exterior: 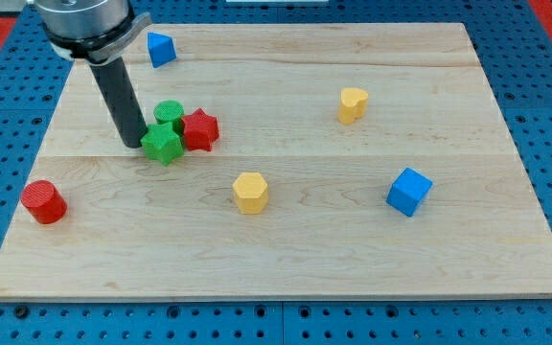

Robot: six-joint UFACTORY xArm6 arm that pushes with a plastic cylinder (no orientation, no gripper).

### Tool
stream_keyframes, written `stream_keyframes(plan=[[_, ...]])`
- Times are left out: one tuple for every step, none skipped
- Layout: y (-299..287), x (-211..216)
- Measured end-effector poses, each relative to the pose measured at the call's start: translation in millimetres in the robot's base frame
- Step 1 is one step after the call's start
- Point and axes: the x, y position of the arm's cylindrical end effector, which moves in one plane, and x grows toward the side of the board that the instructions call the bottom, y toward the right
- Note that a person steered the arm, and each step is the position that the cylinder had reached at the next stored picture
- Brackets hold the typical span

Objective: Push the green star along with red star slightly up and right

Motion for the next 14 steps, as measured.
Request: stream_keyframes(plan=[[12.0,-5.4],[-3.5,-7.3],[-15.6,25.6],[14.9,43.5],[36.0,36.9],[40.6,24.9],[40.7,9.5],[41.1,-1.1],[41.4,0.3],[37.8,-0.1],[35.6,-14.2],[35.2,-27.2],[15.9,-28.1],[0.0,-37.0]])
